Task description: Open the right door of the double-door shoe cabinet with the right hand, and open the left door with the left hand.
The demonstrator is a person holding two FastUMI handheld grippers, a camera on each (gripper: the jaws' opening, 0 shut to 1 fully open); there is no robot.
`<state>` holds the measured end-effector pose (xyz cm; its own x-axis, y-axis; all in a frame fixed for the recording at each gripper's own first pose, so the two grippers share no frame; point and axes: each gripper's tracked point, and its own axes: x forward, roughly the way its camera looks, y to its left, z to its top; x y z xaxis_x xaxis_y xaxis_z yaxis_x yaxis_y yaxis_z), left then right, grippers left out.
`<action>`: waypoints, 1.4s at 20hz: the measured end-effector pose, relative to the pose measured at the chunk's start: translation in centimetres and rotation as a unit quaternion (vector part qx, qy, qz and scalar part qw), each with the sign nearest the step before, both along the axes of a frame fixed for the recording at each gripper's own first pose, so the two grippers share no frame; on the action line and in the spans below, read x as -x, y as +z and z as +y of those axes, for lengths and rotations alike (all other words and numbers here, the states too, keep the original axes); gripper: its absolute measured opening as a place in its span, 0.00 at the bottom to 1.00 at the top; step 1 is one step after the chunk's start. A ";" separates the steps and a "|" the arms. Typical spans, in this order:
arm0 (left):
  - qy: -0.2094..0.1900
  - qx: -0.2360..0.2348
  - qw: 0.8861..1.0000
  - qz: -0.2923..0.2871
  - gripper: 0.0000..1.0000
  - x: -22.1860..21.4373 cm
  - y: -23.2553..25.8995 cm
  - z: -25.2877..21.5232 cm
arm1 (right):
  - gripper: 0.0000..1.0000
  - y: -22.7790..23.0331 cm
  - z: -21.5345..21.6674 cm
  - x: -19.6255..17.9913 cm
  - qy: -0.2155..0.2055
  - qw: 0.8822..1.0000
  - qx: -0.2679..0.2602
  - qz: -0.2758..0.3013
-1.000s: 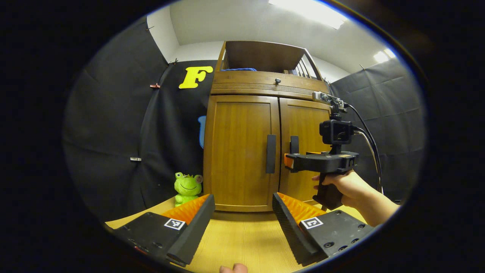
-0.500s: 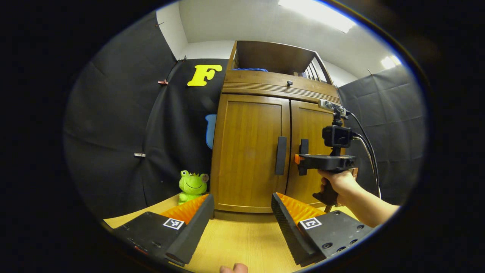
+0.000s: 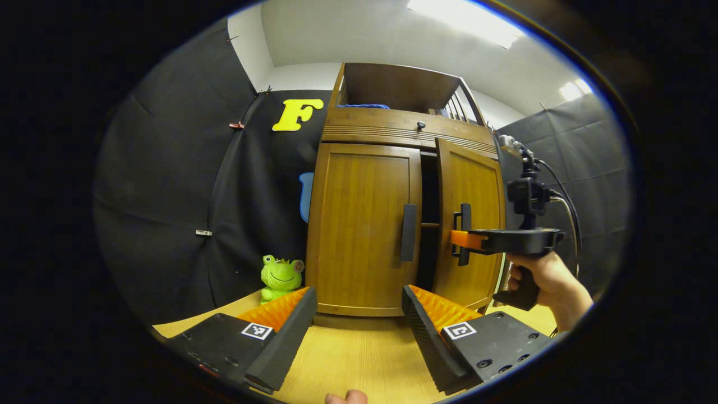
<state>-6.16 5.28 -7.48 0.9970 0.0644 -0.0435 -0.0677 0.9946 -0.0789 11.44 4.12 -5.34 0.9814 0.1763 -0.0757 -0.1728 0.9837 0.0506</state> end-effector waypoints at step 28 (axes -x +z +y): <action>-0.028 -0.024 0.999 0.025 0.95 -0.7 -2.4 -5.5 | 0.24 3.2 -20.4 15.5 -0.125 0.991 0.029 -0.027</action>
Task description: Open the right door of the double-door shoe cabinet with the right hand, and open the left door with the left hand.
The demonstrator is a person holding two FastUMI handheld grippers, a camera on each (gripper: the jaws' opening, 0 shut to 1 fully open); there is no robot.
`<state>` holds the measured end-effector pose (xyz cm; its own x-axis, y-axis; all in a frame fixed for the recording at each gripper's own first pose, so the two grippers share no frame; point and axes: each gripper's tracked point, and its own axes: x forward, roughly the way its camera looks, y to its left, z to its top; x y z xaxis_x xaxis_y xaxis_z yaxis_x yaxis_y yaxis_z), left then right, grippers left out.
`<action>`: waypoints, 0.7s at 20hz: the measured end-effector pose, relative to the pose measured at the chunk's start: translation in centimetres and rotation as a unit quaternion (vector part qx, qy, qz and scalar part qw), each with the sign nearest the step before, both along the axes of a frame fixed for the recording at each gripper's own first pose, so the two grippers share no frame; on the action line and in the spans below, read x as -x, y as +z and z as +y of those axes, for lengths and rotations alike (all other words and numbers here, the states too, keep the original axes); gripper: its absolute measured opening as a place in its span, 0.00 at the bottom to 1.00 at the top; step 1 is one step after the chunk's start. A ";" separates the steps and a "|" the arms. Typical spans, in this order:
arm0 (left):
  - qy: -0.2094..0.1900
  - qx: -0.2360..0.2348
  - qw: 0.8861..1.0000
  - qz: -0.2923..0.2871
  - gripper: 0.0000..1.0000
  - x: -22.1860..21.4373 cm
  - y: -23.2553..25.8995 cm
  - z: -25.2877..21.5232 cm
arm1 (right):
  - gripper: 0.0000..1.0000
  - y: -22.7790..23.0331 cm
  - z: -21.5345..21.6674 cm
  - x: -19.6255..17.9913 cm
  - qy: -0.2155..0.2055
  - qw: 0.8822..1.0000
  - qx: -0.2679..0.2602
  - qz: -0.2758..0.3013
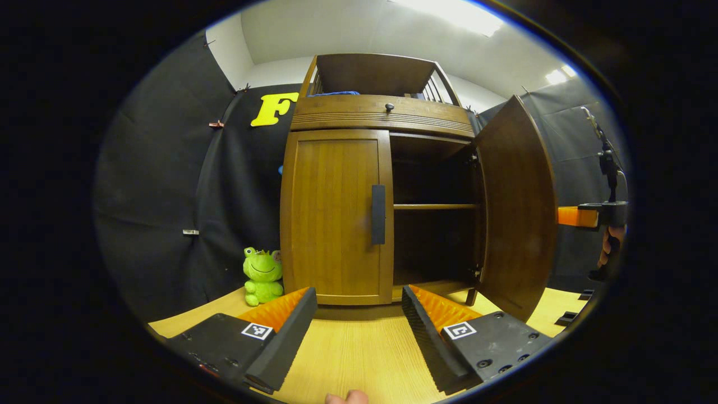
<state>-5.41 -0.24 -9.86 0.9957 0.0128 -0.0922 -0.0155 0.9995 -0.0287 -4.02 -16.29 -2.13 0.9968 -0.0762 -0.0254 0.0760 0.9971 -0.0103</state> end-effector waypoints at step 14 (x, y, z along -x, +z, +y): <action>-0.002 0.012 1.000 0.005 0.95 -2.1 -0.3 -1.7 | 0.50 1.0 -8.1 4.1 -0.100 0.994 -0.028 -0.043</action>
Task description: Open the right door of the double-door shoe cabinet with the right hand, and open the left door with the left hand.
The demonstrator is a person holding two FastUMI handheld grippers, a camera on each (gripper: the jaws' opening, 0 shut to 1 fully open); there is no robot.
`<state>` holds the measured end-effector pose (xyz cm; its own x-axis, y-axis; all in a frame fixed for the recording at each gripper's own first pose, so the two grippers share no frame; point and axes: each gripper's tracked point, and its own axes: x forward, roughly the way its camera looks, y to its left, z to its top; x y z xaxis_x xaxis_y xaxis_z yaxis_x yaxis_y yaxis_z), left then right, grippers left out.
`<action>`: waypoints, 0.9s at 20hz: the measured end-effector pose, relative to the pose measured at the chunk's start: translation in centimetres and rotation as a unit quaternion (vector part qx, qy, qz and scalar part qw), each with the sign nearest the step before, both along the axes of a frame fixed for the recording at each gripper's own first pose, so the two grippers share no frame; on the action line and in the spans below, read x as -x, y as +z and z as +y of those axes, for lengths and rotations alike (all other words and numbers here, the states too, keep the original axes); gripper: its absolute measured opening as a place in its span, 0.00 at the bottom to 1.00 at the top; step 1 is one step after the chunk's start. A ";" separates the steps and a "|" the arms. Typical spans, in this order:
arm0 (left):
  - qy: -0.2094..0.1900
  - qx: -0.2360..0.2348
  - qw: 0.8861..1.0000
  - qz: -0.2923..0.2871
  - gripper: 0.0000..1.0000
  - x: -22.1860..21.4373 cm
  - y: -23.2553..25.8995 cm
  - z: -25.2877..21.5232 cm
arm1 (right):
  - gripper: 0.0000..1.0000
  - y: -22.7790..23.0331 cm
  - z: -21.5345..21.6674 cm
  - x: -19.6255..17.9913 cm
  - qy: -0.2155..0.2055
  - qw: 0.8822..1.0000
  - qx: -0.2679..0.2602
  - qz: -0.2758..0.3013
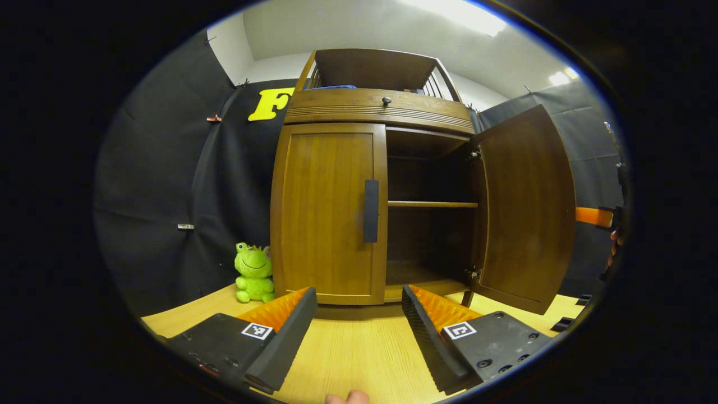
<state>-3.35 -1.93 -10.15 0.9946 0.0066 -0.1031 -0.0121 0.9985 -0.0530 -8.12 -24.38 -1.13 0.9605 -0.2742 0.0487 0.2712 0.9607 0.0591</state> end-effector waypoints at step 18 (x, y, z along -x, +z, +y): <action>-0.002 -0.013 1.000 0.002 0.94 -14.3 2.9 -2.6 | 0.97 1.6 2.5 3.3 0.028 0.999 -0.013 -0.025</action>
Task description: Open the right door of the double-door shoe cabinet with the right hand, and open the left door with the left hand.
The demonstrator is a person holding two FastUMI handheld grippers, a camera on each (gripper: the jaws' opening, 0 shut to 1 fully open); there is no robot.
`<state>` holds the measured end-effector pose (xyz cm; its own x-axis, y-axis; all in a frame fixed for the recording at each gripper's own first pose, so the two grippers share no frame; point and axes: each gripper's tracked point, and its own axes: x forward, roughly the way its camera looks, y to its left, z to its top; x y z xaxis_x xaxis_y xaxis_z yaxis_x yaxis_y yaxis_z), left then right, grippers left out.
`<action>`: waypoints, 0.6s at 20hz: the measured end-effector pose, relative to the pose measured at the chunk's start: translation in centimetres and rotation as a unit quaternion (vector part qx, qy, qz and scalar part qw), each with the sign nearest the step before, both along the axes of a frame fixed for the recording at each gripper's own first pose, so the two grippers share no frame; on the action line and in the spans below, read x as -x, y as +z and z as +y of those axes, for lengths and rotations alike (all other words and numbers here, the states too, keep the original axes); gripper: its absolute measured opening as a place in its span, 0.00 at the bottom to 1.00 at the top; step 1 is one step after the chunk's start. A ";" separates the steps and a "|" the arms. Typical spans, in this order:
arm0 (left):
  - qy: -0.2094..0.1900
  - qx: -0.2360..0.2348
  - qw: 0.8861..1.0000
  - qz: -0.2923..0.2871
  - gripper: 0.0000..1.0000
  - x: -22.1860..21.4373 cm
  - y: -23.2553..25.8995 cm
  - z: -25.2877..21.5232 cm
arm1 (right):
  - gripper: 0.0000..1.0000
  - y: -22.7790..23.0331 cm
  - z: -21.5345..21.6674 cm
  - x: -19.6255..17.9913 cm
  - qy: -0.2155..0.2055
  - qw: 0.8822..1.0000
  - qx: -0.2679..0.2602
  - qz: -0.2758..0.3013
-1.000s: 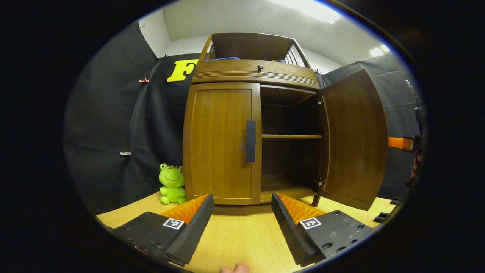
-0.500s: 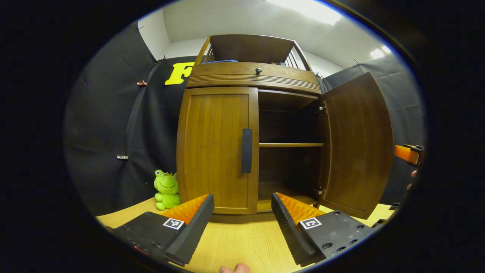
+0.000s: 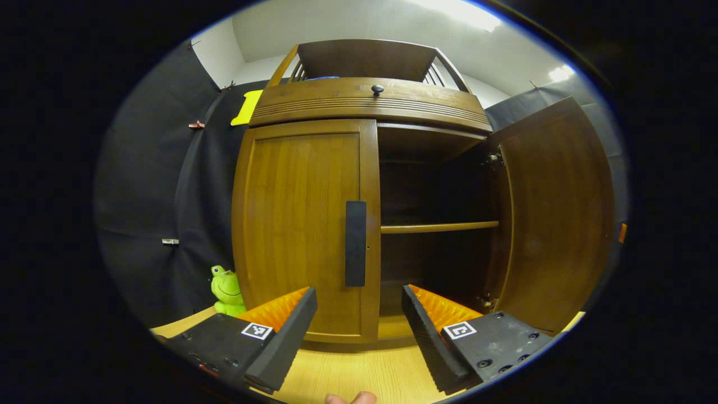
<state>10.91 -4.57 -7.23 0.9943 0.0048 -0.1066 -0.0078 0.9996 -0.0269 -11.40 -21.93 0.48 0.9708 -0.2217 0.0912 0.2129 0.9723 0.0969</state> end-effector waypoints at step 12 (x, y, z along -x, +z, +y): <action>0.055 0.024 0.998 -0.003 0.80 -10.2 0.3 3.0 | 1.00 0.7 -1.5 0.5 0.011 0.999 -0.036 -0.006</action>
